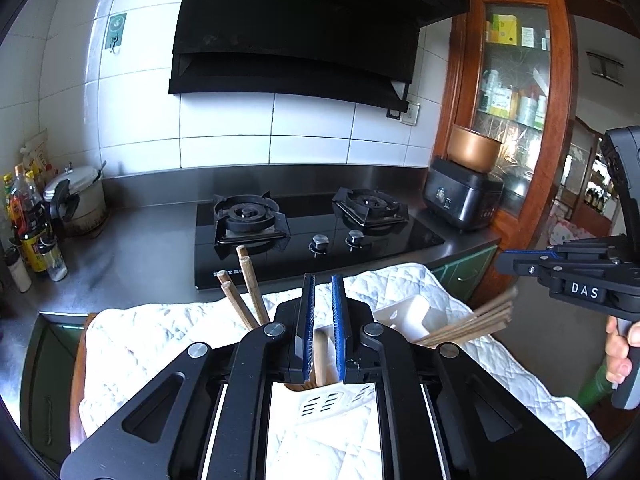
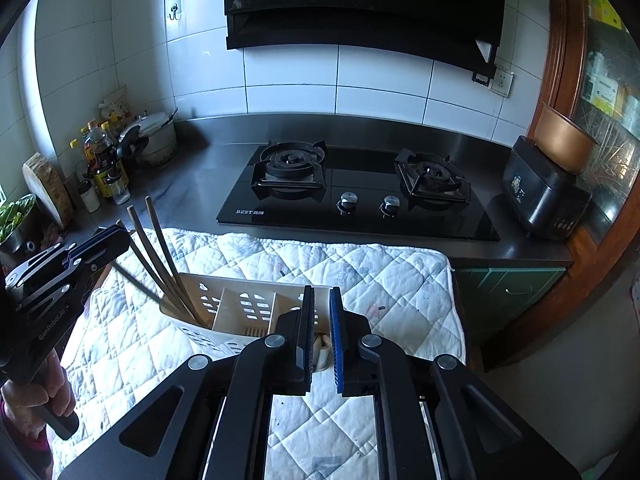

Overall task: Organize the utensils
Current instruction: 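Lower the chopsticks into the holder and open both tools to release them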

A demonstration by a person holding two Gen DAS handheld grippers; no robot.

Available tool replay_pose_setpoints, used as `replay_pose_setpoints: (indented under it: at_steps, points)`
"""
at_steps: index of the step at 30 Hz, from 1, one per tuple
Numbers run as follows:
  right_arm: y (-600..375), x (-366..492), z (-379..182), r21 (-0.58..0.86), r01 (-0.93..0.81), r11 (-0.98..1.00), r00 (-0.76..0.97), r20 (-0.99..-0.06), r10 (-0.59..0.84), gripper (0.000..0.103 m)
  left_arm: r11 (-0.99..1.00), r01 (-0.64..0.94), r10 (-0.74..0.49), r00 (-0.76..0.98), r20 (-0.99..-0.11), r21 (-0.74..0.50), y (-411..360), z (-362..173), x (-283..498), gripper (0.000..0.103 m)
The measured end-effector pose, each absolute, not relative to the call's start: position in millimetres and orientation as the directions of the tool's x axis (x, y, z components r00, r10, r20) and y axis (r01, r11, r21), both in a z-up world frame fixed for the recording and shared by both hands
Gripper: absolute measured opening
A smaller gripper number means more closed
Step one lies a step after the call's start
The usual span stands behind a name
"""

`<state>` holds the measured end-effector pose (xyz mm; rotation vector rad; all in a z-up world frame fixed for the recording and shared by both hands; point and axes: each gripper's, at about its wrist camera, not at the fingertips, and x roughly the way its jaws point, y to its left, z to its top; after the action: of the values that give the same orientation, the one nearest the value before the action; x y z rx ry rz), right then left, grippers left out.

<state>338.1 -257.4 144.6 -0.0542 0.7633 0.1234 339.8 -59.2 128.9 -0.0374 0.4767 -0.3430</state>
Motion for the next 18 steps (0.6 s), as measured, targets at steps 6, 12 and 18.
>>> replay_pose_setpoints:
  at_steps: [6,12,18]
  points:
    - [-264,318,156,0.011,-0.124,0.992,0.735,-0.671,0.099,0.016,0.939,0.329,-0.34,0.842,-0.419,-0.101,-56,144,315,0.009]
    - [-270,281,161,0.034,-0.129,0.991,0.753,-0.646,0.12,0.029,0.94,0.326,-0.339,0.857,-0.388,-0.1,-48,152,276,0.035]
    - [-269,236,154,0.047,-0.141,0.989,0.771,-0.622,0.139,0.047,0.936,0.333,-0.353,0.86,-0.368,-0.117,-36,151,230,0.046]
